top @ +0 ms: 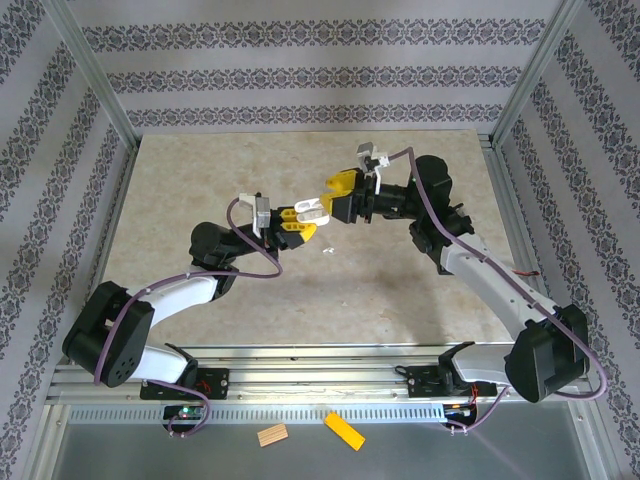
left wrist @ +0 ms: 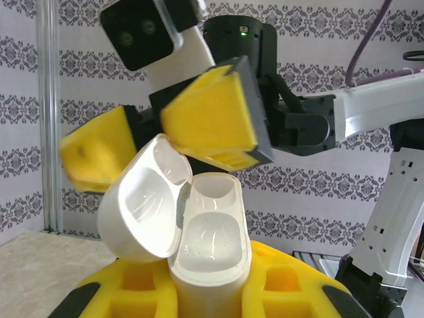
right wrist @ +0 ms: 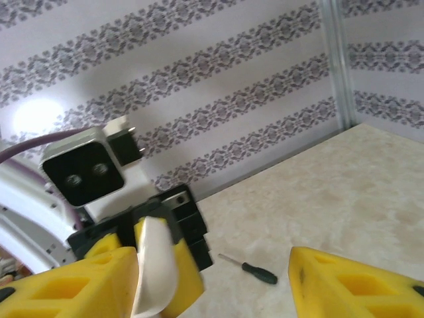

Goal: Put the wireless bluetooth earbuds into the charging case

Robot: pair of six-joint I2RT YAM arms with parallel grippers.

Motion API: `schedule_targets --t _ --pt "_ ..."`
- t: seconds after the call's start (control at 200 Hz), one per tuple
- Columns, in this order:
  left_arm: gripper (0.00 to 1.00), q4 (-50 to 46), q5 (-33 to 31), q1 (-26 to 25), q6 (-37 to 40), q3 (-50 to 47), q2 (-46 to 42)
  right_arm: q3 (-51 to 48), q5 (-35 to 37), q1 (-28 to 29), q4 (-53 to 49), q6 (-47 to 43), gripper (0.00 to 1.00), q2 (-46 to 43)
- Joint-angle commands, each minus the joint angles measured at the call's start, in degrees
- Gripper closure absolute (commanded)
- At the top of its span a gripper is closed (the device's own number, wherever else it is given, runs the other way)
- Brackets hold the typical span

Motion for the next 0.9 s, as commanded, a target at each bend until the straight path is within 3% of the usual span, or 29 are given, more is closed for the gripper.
schedule_targets --t 0.0,0.225,0.43,0.68,0.894 --pt "0.99 2.4 1.7 -0.3 2.5 -0.5 -1.3 2.0 3.4 -0.8 -0.3 1.5 0.35 1.3" --pt "0.99 -4.7 -5.0 0.1 9.9 -1.9 -3.6 1.0 2.0 -0.9 1.2 2.0 0.12 -0.5" --pt "1.0 -11.6 -13.9 1.1 18.2 -4.0 -4.7 -1.4 4.5 -0.9 1.1 1.7 0.03 -5.1" --pt "1.0 -16.0 -25.1 2.2 25.8 -6.6 -6.2 -5.3 19.3 -3.0 -4.1 3.9 0.06 -6.2" --pt "1.0 -17.0 -31.2 2.4 28.0 -8.4 -7.0 -0.3 32.0 -3.2 -26.1 5.9 0.13 2.4"
